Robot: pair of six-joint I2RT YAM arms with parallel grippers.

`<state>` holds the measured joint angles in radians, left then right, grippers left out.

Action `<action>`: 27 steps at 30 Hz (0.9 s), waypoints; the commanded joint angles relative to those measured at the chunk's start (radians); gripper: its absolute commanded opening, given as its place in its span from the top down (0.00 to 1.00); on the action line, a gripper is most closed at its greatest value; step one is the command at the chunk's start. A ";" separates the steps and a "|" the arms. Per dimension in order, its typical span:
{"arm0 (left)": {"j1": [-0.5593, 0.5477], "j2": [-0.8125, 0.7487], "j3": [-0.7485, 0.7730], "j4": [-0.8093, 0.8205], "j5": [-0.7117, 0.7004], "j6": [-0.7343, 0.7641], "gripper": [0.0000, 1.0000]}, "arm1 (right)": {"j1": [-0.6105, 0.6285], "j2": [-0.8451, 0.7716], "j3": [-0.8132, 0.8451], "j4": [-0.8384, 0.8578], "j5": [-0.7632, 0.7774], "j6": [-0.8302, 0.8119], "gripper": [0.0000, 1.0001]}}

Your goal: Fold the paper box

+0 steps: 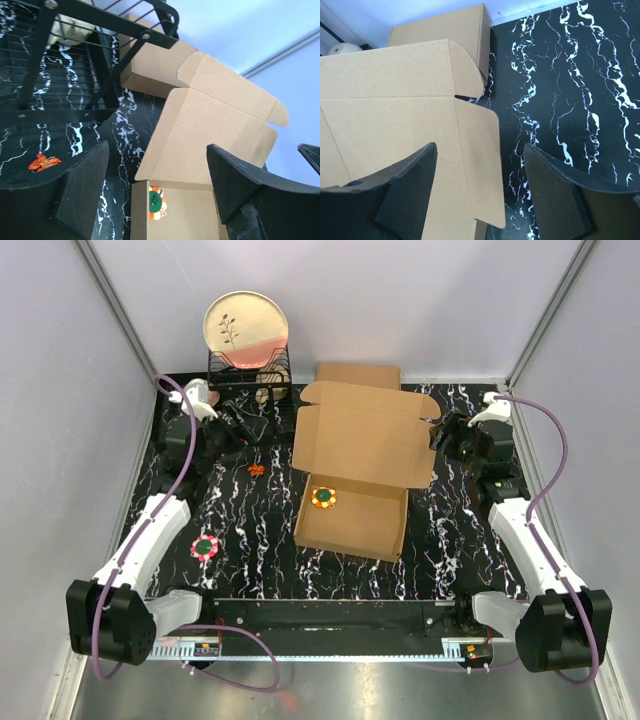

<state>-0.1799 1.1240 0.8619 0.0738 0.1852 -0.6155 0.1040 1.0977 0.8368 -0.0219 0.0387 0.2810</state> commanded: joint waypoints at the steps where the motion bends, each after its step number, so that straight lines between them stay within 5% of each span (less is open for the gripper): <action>1: 0.014 0.013 0.058 0.095 0.137 -0.027 0.18 | -0.056 0.048 -0.045 0.189 -0.177 0.027 0.25; 16: 0.039 0.037 0.048 0.130 0.168 -0.029 0.18 | -0.127 0.191 -0.125 0.421 -0.316 0.122 0.28; 27: 0.046 0.086 0.049 0.162 0.195 -0.027 0.18 | -0.127 0.277 -0.094 0.516 -0.384 0.155 0.49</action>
<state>-0.1425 1.1835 0.8700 0.1627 0.3363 -0.6407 -0.0200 1.3750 0.7063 0.3965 -0.3084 0.4210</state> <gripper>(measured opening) 0.821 0.528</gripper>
